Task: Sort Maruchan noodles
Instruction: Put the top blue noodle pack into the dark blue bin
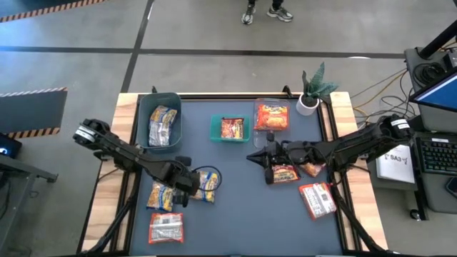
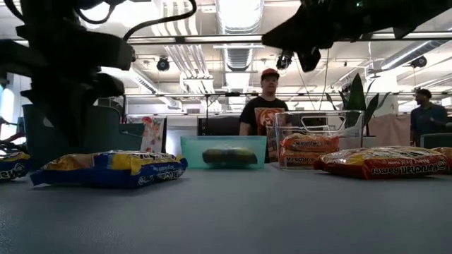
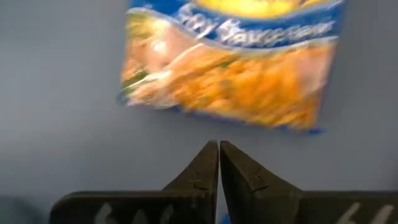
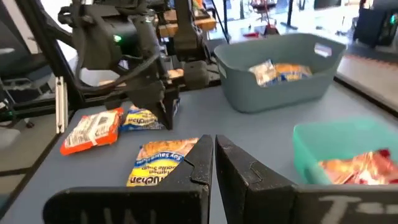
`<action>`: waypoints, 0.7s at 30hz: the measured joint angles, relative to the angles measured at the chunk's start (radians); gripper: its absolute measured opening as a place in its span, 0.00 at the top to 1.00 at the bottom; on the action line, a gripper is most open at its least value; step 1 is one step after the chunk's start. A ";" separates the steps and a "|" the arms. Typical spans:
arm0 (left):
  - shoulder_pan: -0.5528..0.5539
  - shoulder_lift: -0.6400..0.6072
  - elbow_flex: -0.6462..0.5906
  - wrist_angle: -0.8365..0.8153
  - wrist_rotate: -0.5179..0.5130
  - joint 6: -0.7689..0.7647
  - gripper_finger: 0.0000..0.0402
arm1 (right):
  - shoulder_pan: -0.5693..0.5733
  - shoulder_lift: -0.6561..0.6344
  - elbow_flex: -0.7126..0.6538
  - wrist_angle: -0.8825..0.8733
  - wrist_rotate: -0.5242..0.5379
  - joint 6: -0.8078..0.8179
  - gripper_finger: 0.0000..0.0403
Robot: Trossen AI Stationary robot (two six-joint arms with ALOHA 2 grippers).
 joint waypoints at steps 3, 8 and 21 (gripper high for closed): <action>-0.013 -0.021 -0.043 0.142 0.024 -0.023 1.00 | 0.000 0.034 0.000 -0.001 0.000 0.062 0.98; -0.017 -0.078 -0.163 0.337 0.050 -0.045 1.00 | 0.013 0.125 0.010 -0.002 -0.023 0.116 0.98; -0.026 -0.243 -0.388 0.601 0.048 -0.355 1.00 | 0.038 0.556 0.424 -0.207 -0.025 0.023 0.98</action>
